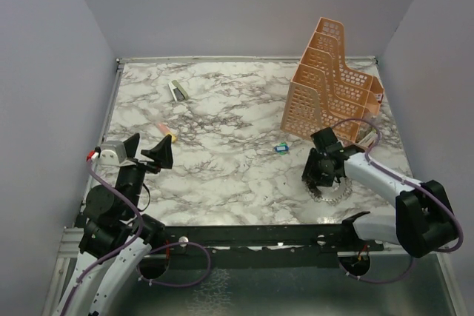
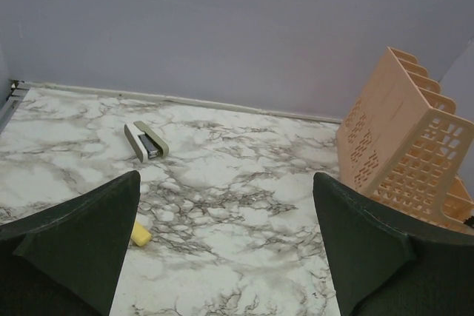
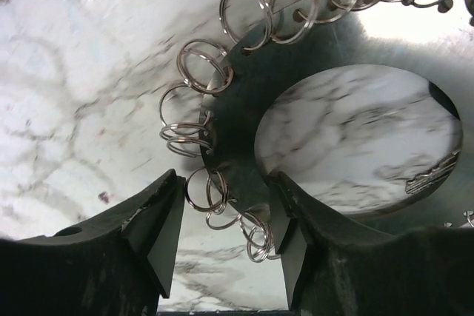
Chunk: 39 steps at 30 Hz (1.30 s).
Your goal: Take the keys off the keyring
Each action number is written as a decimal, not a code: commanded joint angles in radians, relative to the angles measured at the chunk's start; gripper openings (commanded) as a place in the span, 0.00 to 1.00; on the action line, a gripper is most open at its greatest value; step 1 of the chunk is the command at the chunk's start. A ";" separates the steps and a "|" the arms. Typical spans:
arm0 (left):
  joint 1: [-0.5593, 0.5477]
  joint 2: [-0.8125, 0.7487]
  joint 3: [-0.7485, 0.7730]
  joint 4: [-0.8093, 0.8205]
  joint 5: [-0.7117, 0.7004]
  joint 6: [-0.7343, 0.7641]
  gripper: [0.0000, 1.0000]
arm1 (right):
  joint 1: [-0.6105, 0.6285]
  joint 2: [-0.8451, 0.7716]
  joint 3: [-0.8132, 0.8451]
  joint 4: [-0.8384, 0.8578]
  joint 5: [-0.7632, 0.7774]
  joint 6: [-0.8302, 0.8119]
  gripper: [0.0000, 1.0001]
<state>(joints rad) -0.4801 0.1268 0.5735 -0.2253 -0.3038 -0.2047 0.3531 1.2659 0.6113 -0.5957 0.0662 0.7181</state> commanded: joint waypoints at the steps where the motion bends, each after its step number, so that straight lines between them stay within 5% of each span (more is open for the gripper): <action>1: -0.006 -0.019 -0.011 -0.009 -0.023 0.005 0.99 | 0.128 0.051 -0.046 -0.016 -0.076 0.091 0.54; 16: -0.015 -0.029 -0.009 -0.025 -0.043 -0.004 0.99 | 0.644 0.495 0.431 0.004 -0.026 0.109 0.49; 34: -0.025 -0.028 -0.009 -0.037 -0.082 -0.010 0.99 | 0.648 0.861 1.017 0.060 0.122 -0.237 0.48; 39: -0.025 -0.013 -0.012 -0.036 -0.076 -0.009 0.99 | 0.648 0.811 1.030 0.124 0.110 -0.298 0.59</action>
<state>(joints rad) -0.4999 0.1032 0.5735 -0.2386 -0.3641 -0.2092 1.0061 2.1151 1.6234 -0.5301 0.1429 0.5068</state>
